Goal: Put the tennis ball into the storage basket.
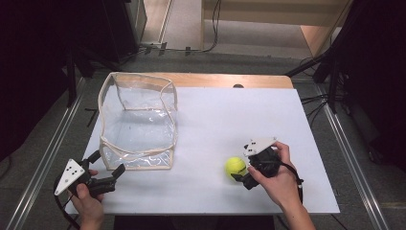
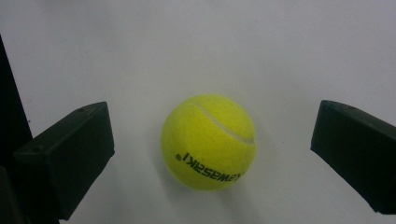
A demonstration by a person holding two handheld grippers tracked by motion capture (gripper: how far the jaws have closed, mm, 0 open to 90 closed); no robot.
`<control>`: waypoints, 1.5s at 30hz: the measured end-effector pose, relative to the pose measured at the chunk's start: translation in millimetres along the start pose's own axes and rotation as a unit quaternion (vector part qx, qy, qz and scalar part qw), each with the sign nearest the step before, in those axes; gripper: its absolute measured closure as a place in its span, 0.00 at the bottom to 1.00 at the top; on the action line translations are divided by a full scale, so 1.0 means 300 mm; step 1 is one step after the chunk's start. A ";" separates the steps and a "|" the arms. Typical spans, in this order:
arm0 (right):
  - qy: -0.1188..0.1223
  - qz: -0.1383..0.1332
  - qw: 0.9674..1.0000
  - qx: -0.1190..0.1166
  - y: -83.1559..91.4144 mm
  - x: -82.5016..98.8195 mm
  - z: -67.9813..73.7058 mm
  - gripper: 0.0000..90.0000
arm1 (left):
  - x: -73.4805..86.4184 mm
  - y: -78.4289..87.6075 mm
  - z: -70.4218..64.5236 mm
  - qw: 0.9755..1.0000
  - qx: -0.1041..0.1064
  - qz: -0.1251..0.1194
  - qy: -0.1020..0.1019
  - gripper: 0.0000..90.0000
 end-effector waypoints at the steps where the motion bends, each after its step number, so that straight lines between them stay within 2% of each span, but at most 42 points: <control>1: 0.001 0.004 1.000 -0.003 -0.005 0.001 0.001 0.00 | 0.000 0.000 0.000 1.000 0.000 0.000 0.000 0.00; 8: 0.009 0.039 0.999 -0.023 -0.042 0.012 0.017 0.00 | 0.000 -0.001 -0.003 1.000 0.001 0.000 0.000 0.00; 21: 0.011 0.091 0.995 -0.039 -0.104 0.037 0.024 0.00 | 0.000 -0.001 -0.005 1.000 0.002 0.000 0.000 0.00; 38: -0.008 0.125 0.992 -0.030 -0.144 0.050 -0.002 0.00 | 0.000 -0.001 -0.004 1.000 0.003 0.000 0.001 0.00; 40: -0.014 0.124 0.992 -0.025 -0.147 0.051 -0.011 0.07 | 0.000 -0.002 -0.004 1.000 0.003 0.000 0.000 0.00; 45: -0.018 0.132 0.991 -0.022 -0.160 0.061 -0.029 0.07 | 0.000 -0.002 -0.005 1.000 0.003 0.000 0.000 0.00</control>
Point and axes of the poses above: each handheld gripper's, and its own axes: y roughly backward along the jaws, x roughly out of its underside, z roughly to its left, the point moved 10 cm from there along -y, roughly forward along the jaws, and after that the axes turned 11 degrees about -x, right-handed, at the moved point
